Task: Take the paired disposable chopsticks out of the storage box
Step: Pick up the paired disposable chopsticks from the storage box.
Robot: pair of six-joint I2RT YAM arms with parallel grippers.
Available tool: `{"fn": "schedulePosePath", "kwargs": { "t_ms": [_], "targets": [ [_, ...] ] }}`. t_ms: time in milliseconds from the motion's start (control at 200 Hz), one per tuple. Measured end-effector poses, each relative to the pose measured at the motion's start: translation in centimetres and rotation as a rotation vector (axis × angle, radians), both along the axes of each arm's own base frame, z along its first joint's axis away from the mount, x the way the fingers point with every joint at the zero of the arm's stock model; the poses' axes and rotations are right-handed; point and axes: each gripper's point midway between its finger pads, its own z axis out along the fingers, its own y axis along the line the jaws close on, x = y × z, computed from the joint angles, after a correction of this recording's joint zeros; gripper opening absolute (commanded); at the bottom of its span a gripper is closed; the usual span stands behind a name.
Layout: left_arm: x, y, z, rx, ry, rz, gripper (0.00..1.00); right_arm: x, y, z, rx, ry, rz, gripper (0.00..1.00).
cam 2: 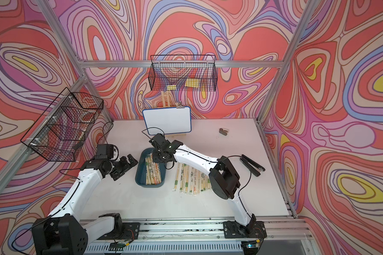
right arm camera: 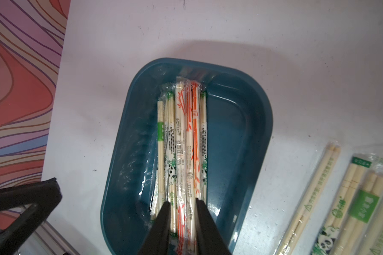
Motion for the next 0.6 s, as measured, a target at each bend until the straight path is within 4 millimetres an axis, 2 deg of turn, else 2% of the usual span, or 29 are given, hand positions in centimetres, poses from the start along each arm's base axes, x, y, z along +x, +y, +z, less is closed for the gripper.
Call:
{"fn": "schedulePosePath", "kwargs": {
  "t_ms": [290,596],
  "targets": [
    [0.0,0.0,0.0,0.0,0.0,0.0,1.0,0.0,1.1,-4.6,-0.09,0.048,0.041,0.25],
    [0.0,0.0,0.0,0.0,0.0,0.0,1.0,-0.4,1.2,-7.5,-0.15,0.08,0.067,0.25]
  ]
}}
